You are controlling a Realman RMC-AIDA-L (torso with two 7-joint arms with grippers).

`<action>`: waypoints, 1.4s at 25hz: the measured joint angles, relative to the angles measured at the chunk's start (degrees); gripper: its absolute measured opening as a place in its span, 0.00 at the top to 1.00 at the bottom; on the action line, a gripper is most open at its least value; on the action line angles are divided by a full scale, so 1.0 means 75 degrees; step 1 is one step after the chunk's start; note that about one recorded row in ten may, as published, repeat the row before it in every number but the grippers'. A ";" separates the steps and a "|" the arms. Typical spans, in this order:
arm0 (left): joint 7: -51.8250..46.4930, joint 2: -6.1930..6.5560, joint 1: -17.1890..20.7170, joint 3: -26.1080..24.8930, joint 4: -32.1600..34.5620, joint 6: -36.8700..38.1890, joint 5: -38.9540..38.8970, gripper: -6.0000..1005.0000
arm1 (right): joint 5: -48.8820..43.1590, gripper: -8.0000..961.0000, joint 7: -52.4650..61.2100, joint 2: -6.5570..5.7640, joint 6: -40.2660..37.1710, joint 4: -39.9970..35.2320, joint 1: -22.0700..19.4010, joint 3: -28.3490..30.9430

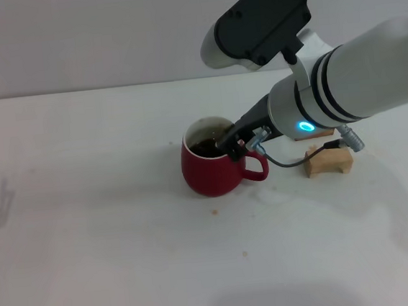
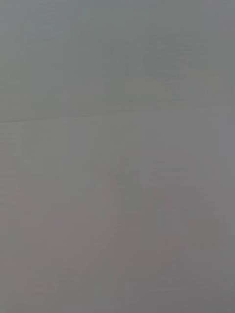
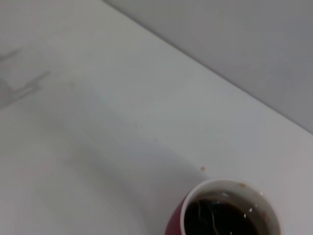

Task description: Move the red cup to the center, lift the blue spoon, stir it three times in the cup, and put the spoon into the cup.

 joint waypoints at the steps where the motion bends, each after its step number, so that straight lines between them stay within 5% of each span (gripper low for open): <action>1: -0.0001 0.0000 0.0007 0.0000 0.0002 0.0002 0.0000 0.16 | 0.0000 0.78 0.0000 -0.0001 -0.0093 -0.0035 -0.0004 0.0024; 18: -0.0015 -0.0002 0.0052 -0.0001 -0.0016 0.0040 -0.0002 0.16 | -0.0160 0.74 -0.0192 -0.0023 -0.0706 0.0008 -0.0129 -0.0010; 22: -0.0015 -0.0011 0.0063 0.0000 -0.0030 0.0045 -0.0029 0.16 | -0.0914 0.59 -0.0216 -0.0012 -0.1735 0.0284 -0.0589 -0.0090; 23: -0.0015 -0.0011 0.0064 -0.0001 -0.0031 0.0044 -0.0034 0.16 | -0.1480 0.56 -0.0224 -0.0010 -0.2848 0.0521 -0.1148 -0.0237; 25: -0.0015 -0.0011 0.0070 -0.0002 -0.0033 0.0046 -0.0045 0.16 | -0.1652 0.55 -0.0223 -0.0023 -0.3422 0.0604 -0.1410 -0.0277; 26: -0.0015 -0.0007 0.0072 -0.0023 -0.0035 0.0054 -0.0049 0.16 | -0.1737 0.55 -0.0276 -0.0029 -0.5176 0.0700 -0.2231 -0.0277; 27: -0.0015 -0.0007 0.0072 -0.0023 -0.0035 0.0054 -0.0049 0.16 | -0.1737 0.55 -0.0276 -0.0029 -0.5176 0.0700 -0.2231 -0.0277; 30: -0.0017 -0.0003 0.0084 -0.0047 -0.0046 0.0076 -0.0050 0.16 | -0.1739 0.55 -0.0383 -0.0031 -0.7922 0.0565 -0.3426 -0.0275; 31: -0.0020 -0.0001 0.0102 -0.0053 -0.0058 0.0105 -0.0049 0.16 | -0.1739 0.55 -0.0494 -0.0029 -0.9749 0.0270 -0.4148 -0.0355; 35: -0.0022 0.0000 0.0122 -0.0057 -0.0059 0.0142 -0.0049 0.16 | -0.1739 0.55 -0.0612 -0.0018 -1.1811 -0.0332 -0.4950 -0.0457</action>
